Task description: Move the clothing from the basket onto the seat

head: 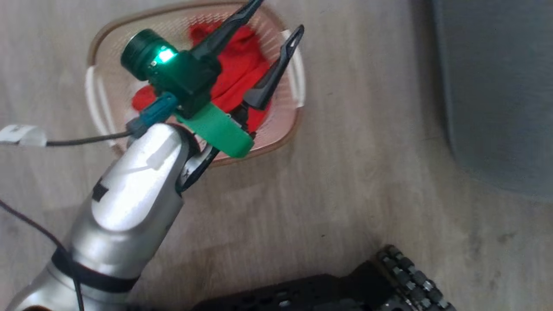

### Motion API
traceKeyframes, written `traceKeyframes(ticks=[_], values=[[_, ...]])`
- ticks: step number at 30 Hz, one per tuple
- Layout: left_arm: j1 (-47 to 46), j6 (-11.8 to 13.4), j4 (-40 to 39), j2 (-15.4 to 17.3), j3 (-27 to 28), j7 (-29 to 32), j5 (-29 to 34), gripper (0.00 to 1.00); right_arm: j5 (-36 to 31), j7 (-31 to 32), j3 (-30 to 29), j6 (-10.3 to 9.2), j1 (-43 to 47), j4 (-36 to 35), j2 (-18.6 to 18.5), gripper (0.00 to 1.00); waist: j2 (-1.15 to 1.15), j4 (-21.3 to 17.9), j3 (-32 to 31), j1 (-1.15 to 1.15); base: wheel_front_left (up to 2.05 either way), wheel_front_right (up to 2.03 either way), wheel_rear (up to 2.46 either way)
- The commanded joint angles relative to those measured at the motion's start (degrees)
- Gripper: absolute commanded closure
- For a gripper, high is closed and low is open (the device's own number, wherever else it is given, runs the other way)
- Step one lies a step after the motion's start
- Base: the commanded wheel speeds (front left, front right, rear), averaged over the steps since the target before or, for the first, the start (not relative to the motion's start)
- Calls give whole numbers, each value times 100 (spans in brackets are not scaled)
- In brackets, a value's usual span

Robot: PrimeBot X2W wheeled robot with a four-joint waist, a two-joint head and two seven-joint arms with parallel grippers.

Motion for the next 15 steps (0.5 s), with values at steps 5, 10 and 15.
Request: traceKeyframes(ticks=[5, 10, 15], values=[[585, -7, -312, -5, 491, -29, 114, 0, -608, 266, -628, -1, -1042, 536, -587, 100, 1, 596, 748, -3, 0, 0, 0], [914, -7, -379, -66, 693, -29, 167, 0, -1000, 175, -1037, -1, -875, 1528, -420, 100, 1, 520, 921, -3, 0, 0, 0], [1104, -7, -381, -29, 782, -29, 257, 0, -979, -33, -1257, -1, -279, 2123, 158, 81, 1, 271, 980, -3, 0, 0, 0]])
